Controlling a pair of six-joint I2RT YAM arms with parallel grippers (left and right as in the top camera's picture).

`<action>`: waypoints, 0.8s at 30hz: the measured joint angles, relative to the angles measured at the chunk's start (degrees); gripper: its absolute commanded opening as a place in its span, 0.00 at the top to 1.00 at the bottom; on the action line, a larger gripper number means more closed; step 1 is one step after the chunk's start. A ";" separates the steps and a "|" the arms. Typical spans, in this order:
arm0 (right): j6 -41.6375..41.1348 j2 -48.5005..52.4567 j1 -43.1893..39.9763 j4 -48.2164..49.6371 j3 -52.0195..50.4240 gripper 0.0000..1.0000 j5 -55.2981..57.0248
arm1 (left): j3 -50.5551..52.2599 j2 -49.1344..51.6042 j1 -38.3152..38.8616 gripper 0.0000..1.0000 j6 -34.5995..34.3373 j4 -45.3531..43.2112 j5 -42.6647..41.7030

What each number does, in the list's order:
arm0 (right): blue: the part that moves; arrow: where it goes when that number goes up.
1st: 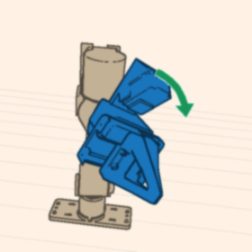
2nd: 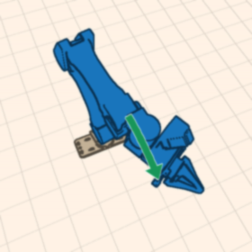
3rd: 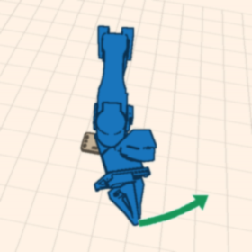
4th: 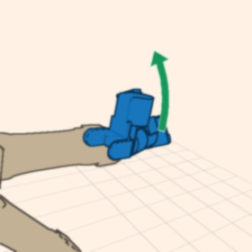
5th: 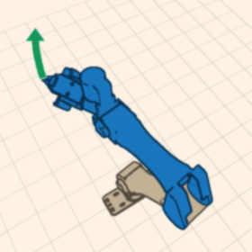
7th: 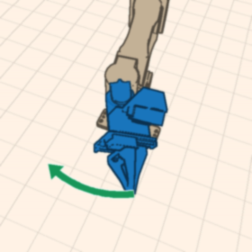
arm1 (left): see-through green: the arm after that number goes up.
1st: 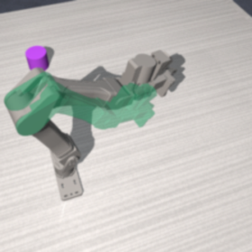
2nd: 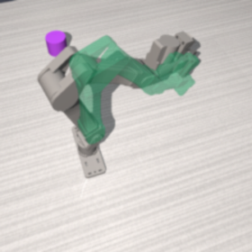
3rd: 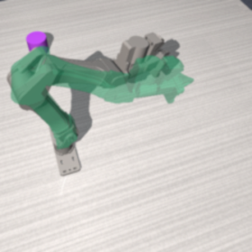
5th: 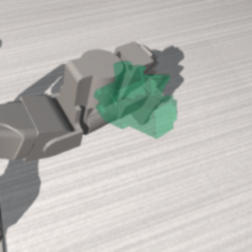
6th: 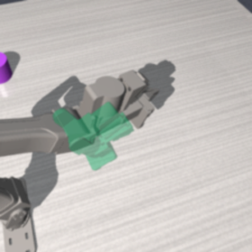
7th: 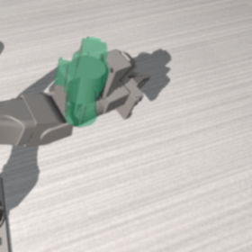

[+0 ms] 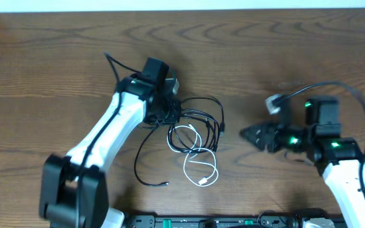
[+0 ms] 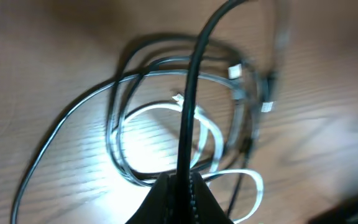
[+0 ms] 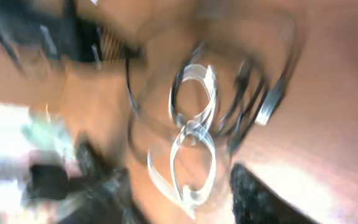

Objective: Untangle cables

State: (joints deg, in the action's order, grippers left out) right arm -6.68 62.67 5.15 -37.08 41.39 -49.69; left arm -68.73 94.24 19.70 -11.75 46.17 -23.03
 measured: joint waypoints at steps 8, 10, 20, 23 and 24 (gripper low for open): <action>9.16 0.02 12.48 -5.97 0.00 0.35 3.96 | 0.00 -7.34 0.00 0.93 -0.15 -1.73 -2.43; 9.86 0.15 14.80 -5.84 0.00 0.37 6.58 | 0.00 -7.56 0.00 0.92 -0.46 -1.77 -2.58; 10.54 9.55 25.31 -0.17 0.02 0.51 16.22 | 0.00 -7.54 0.00 0.93 -1.51 -1.81 -2.60; 9.38 14.62 26.53 2.69 0.02 0.52 17.22 | 0.00 -7.54 0.00 0.92 -1.55 -1.86 -2.60; 8.68 16.85 26.73 3.91 0.02 0.52 17.46 | 0.00 -7.54 0.00 0.93 -1.55 -1.79 -2.60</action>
State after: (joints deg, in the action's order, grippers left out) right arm 2.00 79.53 31.88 -33.17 41.41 -32.23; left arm -68.73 86.70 19.70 -13.30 44.38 -25.63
